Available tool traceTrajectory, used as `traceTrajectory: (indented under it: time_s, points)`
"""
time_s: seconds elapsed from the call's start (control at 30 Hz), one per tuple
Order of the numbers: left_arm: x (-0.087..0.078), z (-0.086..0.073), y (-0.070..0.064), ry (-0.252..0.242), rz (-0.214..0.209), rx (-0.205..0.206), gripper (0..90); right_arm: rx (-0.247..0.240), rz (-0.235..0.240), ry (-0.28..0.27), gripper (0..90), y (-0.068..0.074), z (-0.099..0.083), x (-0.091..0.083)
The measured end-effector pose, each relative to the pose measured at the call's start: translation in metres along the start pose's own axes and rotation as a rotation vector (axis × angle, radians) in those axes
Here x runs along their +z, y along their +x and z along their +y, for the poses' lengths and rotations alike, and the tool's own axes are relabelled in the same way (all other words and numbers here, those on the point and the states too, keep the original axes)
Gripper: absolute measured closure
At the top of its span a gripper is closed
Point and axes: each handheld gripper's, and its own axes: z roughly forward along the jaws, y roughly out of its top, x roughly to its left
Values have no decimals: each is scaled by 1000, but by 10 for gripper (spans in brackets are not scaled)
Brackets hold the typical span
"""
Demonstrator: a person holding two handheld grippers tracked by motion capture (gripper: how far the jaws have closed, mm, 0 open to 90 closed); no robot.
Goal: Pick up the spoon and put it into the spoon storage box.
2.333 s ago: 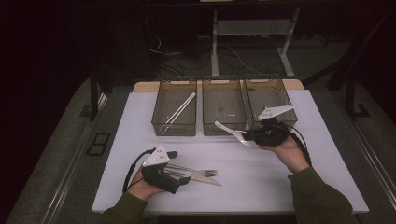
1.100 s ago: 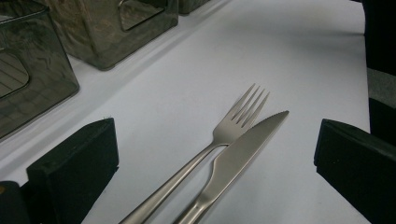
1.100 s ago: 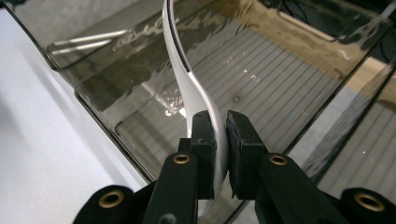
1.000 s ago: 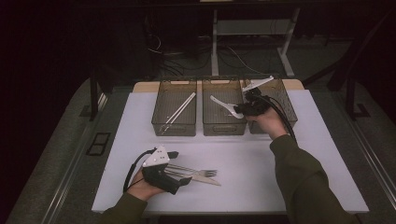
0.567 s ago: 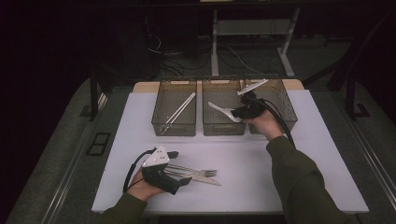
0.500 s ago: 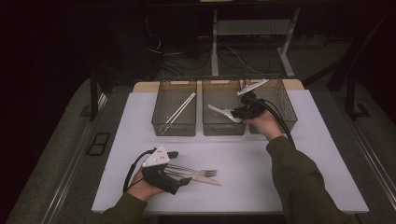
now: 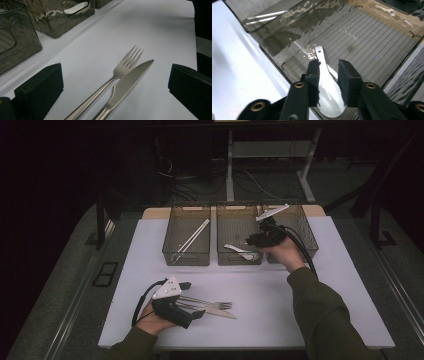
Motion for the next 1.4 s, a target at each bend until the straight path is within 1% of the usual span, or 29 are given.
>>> traceTrajectory:
  time_s: [0.07,0.23,0.27,0.4,0.43,0.5,0.6,0.7,0.8,1.03,1.17,1.27,1.3,1.33,1.4]
  points:
    - [0,0,0,3,0,0,0,14,6,-13,622,0,0,-5]
    - [0,0,0,4,2,0,0,35,38,-70,524,0,-4,-20]
    - [0,0,0,4,2,0,0,34,37,-79,507,0,-5,-23]
    - [0,0,0,7,3,1,0,42,59,-111,450,2,-11,-33]
    - [0,0,0,7,3,1,0,47,70,-117,437,2,-13,-35]
    - [0,0,0,7,5,1,0,40,81,-135,416,4,-17,-39]
    - [0,0,0,10,5,4,0,37,97,-147,393,9,-23,-44]
    - [0,0,0,10,5,3,0,24,99,-165,370,13,-29,-49]
    - [0,0,0,10,5,3,0,27,107,-184,347,17,-35,-54]
    - [0,0,0,13,6,0,0,38,113,-226,305,22,-54,-61]
    - [0,0,0,14,5,0,0,31,110,-234,294,25,-66,-62]
    - [1,0,0,15,5,-1,0,41,120,-247,290,26,-77,-63]
    - [0,0,0,14,5,0,0,48,122,-244,286,27,-80,-64]
    - [0,0,-1,12,6,0,0,42,113,-235,275,27,-83,-64]
    - [-1,0,-1,11,6,2,0,38,70,-229,262,30,-89,-64]
